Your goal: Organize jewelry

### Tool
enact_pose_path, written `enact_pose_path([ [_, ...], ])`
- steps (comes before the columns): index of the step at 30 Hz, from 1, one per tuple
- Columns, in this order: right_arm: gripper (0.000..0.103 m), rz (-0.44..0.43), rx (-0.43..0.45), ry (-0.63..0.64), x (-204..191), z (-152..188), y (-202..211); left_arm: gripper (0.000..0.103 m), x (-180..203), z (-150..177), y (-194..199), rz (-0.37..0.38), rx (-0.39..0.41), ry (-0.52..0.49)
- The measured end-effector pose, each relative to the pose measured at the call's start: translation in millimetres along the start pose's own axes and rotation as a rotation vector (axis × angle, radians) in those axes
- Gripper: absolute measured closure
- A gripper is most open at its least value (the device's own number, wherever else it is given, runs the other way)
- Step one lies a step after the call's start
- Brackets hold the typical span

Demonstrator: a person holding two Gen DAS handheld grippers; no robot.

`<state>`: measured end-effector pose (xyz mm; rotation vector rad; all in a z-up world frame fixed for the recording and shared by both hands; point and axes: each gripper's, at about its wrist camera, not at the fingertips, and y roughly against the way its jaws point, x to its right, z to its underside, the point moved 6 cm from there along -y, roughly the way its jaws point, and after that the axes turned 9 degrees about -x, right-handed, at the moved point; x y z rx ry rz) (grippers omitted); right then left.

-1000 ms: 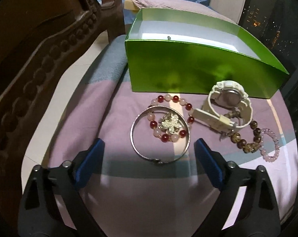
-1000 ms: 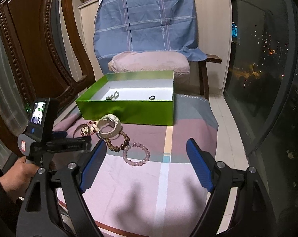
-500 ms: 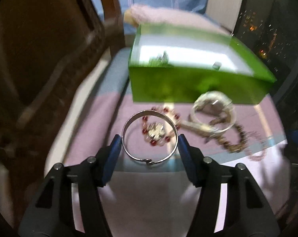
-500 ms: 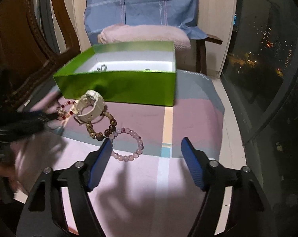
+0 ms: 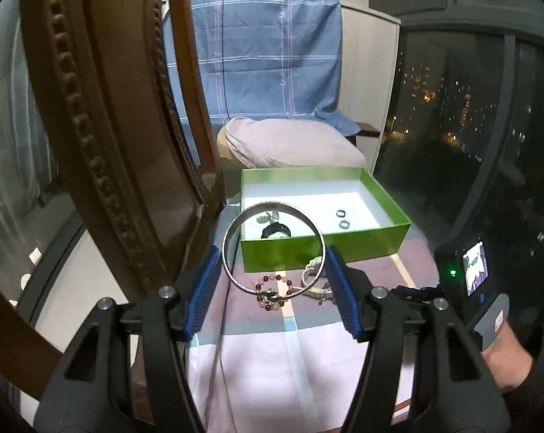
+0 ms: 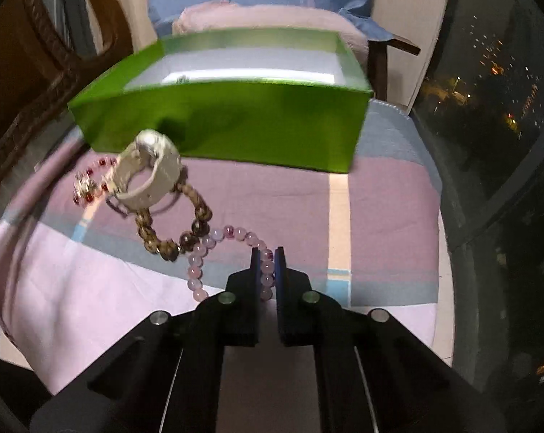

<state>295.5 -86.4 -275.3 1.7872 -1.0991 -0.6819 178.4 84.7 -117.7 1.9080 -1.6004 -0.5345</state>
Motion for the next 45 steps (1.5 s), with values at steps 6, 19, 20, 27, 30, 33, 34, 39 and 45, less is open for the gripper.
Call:
enact_pose_path([
  [6, 0.095, -0.110, 0.196, -0.028, 3.6, -7.5, 88.3, 0.044, 1.1, -0.5, 4.1, 0.032, -0.006, 0.008],
  [19, 0.095, -0.181, 0.309, -0.010, 8.4, 0.5, 143.4, 0.066, 16.0, 8.2, -4.7, 0.052, -0.037, -0.017],
  [20, 0.095, -0.181, 0.306, -0.009, 8.3, 0.5, 142.6, 0.066, 15.6, 8.5, -6.1, 0.051, -0.040, -0.016],
  [27, 0.095, -0.187, 0.291, 0.002, 5.0, 2.9, 138.7, 0.061, 21.7, 12.6, -14.7, 0.049, -0.075, -0.037],
  [30, 0.095, -0.186, 0.282, 0.000, 5.2, 2.9, 135.8, 0.004, 19.8, 22.9, -33.8, 0.015, -0.144, -0.055],
  [33, 0.095, -0.188, 0.279, -0.002, 5.9, 2.2, 134.9, 0.004, 20.5, 43.4, -67.0, -0.016, -0.251, -0.084],
  [34, 0.095, -0.191, 0.280, -0.002, 5.6, 1.8, 135.4, 0.004, 21.0, 49.3, -75.2, -0.019, -0.273, -0.084],
  [39, 0.095, -0.204, 0.280, 0.008, 1.2, 2.1, 135.4, 0.009, 29.6, 74.2, -127.1, -0.036, -0.373, -0.099],
  [45, 0.095, -0.208, 0.269, 0.010, 2.3, 5.5, 133.2, 0.027, 18.5, 91.4, -164.2, -0.048, -0.450, -0.012],
])
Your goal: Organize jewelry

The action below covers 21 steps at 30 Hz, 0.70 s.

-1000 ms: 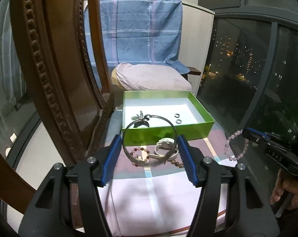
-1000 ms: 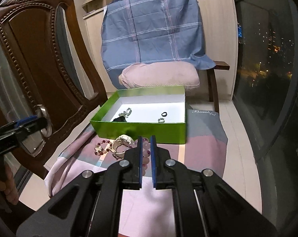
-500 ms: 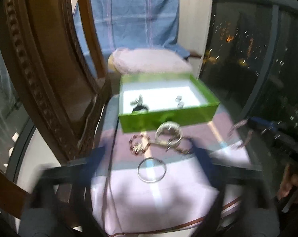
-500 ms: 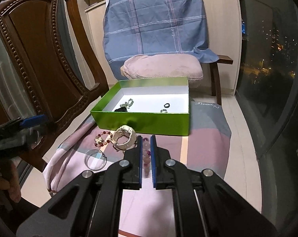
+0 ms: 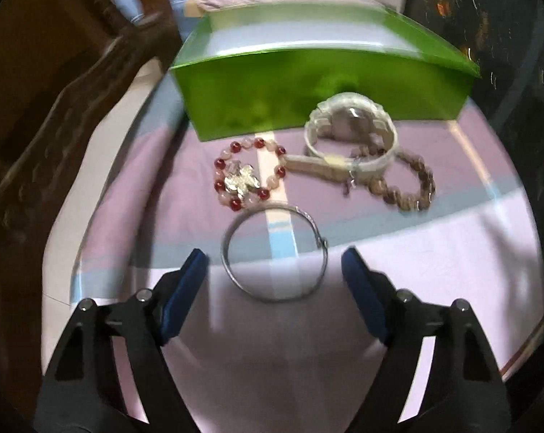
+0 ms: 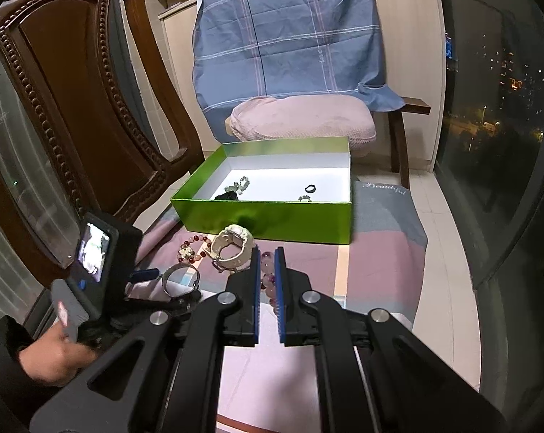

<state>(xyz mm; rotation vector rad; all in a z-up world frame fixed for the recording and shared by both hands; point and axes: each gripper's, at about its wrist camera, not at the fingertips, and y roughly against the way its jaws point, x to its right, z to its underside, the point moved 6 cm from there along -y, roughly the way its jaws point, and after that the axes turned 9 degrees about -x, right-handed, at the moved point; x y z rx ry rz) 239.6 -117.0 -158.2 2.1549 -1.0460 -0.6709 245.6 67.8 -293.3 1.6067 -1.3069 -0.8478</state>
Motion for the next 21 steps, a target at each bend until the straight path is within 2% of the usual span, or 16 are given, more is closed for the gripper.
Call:
enact_pose_path([
  [1, 0.095, 0.000, 0.001, -0.001, 0.9, 0.4, 1.2, 0.040, -2.2, -1.2, 1.4, 0.003, 0.004, 0.012],
  [2, 0.095, -0.001, 0.001, -0.002, 2.1, 0.9, 2.2, 0.043, -2.3, -2.0, 3.4, -0.004, 0.008, 0.008],
  [7, 0.095, -0.002, 0.005, -0.002, 4.1, 1.5, 4.6, 0.044, 3.1, 1.1, 24.3, 0.021, 0.046, 0.015],
  [12, 0.095, -0.008, 0.025, -0.007, 3.9, -1.4, 10.1, 0.043, 25.5, -0.1, 106.6, 0.042, 0.233, -0.033],
  [16, 0.095, -0.008, 0.032, -0.012, 3.6, -0.5, 11.5, 0.043, 24.3, 5.5, 168.3, 0.045, 0.386, -0.009],
  [19, 0.095, -0.004, 0.029, -0.014, 4.8, 0.6, 10.9, 0.043, 29.1, 5.8, 189.4, 0.042, 0.435, -0.020],
  [21, 0.095, 0.000, 0.026, -0.015, 5.2, 1.4, 9.4, 0.043, 30.1, 3.5, 188.8, 0.040, 0.428, -0.030],
])
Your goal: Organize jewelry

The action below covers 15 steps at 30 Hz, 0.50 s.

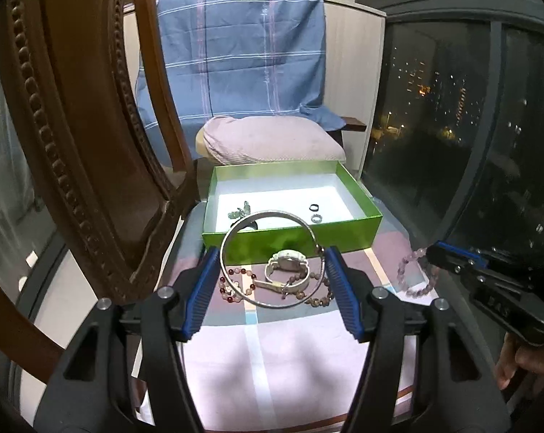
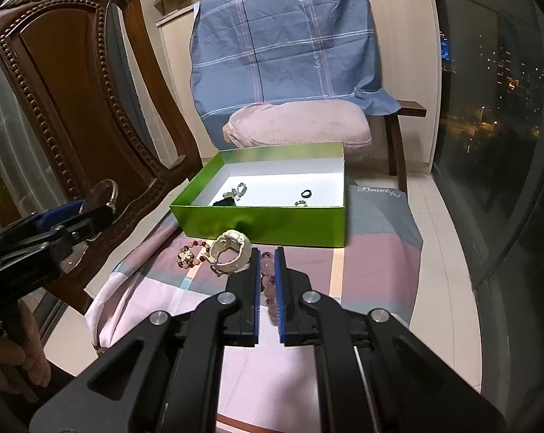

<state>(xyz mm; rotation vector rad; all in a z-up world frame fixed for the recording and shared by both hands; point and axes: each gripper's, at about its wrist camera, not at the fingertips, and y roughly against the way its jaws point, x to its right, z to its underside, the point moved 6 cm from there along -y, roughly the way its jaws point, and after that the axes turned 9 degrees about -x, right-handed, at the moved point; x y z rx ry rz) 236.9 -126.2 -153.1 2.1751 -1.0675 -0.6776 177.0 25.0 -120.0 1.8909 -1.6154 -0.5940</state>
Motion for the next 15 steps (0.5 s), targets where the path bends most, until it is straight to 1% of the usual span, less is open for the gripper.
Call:
enact_pose_path([
  [3, 0.095, 0.002, -0.002, 0.001, -0.5, -0.1, -1.0, 0.043, 0.3, 5.8, -8.8, 0.012, -0.044, 0.000],
  [6, 0.095, 0.001, -0.005, 0.004, -2.5, -0.8, -1.8, 0.043, -2.4, 6.9, -15.0, 0.009, -0.063, -0.001],
  [15, 0.095, -0.004, -0.006, 0.006, -4.5, -1.8, -2.7, 0.043, -3.6, 7.4, -18.5, 0.012, -0.070, 0.002],
])
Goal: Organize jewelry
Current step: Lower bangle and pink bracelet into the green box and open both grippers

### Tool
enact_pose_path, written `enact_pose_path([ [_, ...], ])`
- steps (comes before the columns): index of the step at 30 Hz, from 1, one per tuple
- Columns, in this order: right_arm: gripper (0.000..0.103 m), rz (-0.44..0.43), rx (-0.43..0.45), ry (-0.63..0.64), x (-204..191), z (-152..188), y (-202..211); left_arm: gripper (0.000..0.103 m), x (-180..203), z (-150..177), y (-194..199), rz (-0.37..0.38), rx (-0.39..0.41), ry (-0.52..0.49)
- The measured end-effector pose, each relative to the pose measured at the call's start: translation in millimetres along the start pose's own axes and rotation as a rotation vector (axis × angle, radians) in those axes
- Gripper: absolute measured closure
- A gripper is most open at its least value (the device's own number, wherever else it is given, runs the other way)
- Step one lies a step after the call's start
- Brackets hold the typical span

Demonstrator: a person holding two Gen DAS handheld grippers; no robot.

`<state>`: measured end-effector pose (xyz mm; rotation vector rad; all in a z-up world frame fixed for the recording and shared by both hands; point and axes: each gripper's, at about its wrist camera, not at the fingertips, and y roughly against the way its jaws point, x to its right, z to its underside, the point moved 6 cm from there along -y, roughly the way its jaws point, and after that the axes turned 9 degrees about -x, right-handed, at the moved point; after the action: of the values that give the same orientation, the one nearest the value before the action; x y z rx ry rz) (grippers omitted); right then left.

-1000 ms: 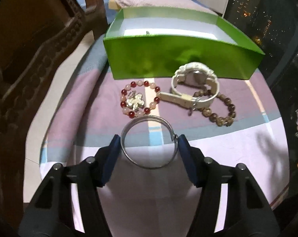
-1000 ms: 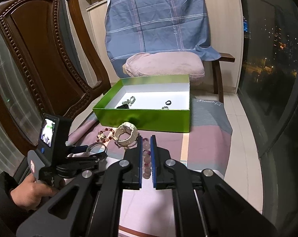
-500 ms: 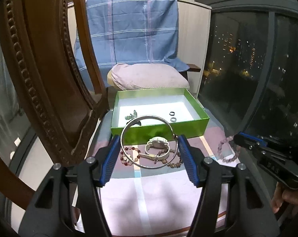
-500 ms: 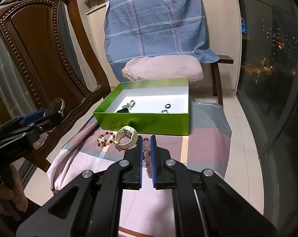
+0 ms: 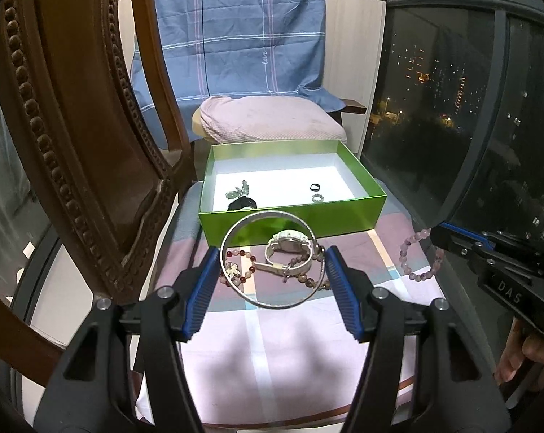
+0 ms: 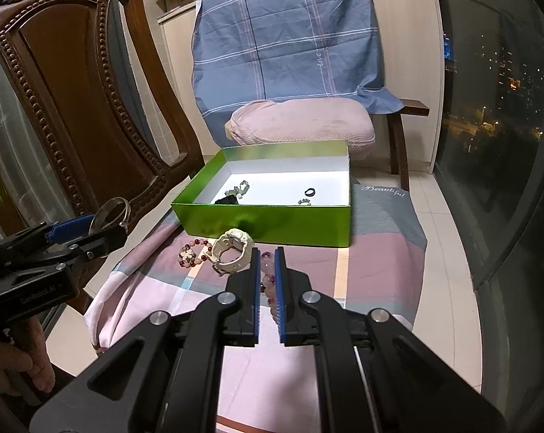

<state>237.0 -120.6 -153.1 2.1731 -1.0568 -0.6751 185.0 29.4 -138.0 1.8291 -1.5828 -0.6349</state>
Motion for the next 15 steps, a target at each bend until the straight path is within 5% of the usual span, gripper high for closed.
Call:
enact_pose_path([
  [8, 0.095, -0.012, 0.023, -0.006, 0.0, -13.0, 0.4, 0.043, -0.3, -10.9, -5.1, 0.014, -0.004, 0.019],
  [15, 0.095, 0.002, 0.101, -0.009, 4.9, -65.0, -9.7, 0.043, -0.4, -59.0, -13.5, 0.060, 0.043, 0.052],
])
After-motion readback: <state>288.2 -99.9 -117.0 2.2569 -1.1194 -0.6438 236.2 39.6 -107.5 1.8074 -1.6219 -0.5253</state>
